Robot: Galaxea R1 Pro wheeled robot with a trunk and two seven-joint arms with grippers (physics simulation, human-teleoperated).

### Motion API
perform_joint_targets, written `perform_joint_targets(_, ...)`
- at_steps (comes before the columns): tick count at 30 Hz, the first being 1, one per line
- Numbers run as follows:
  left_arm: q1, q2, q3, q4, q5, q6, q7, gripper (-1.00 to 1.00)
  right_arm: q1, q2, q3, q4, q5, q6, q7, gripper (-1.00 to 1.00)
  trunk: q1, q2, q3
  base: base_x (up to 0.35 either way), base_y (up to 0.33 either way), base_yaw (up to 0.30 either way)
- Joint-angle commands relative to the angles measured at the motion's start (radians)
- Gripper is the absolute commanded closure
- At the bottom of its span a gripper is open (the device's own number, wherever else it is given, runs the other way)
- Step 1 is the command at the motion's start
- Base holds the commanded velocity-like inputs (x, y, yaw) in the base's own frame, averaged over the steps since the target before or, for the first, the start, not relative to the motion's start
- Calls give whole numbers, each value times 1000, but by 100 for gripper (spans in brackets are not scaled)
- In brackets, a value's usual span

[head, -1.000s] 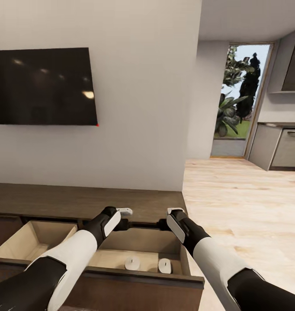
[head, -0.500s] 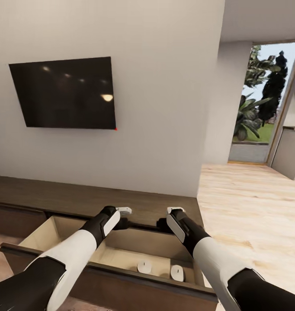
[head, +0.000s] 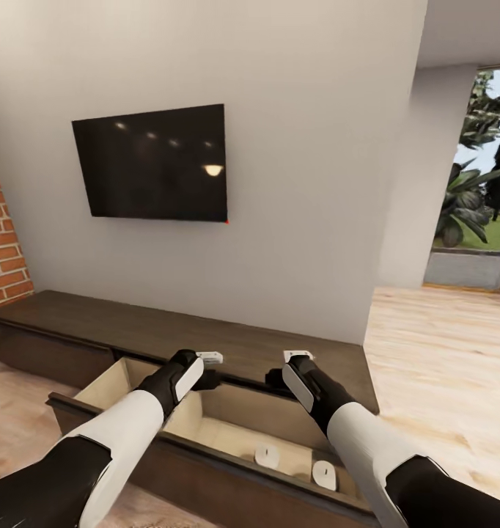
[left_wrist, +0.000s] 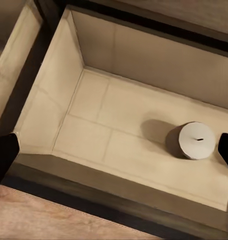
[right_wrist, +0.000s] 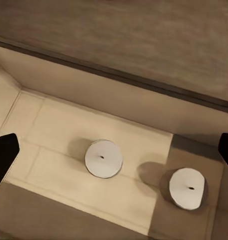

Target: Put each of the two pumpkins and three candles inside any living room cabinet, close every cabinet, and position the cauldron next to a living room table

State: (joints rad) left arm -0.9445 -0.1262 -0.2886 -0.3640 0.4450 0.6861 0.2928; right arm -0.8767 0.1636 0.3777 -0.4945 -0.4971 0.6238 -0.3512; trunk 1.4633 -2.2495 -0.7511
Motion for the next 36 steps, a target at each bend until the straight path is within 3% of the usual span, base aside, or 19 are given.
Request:
perform_joint_targets(1,-1,0,-7,-1,10,3,8,-100,-1,-1,6,-2,-11,3,-9,-100,0,-1,0,0,0,258)
perform_joint_targets(28,-1,-4,-6,-1,12,3,8,-100,-1,1,32,-2,-12,2,-9,-100,0,-1,23,0,0,259)
perform_joint_targets(36,-1,-4,-6,-1,12,3,8,-100,-1,1,32,-3,-12,2,-9,-100,-31,55,55,0,0,259)
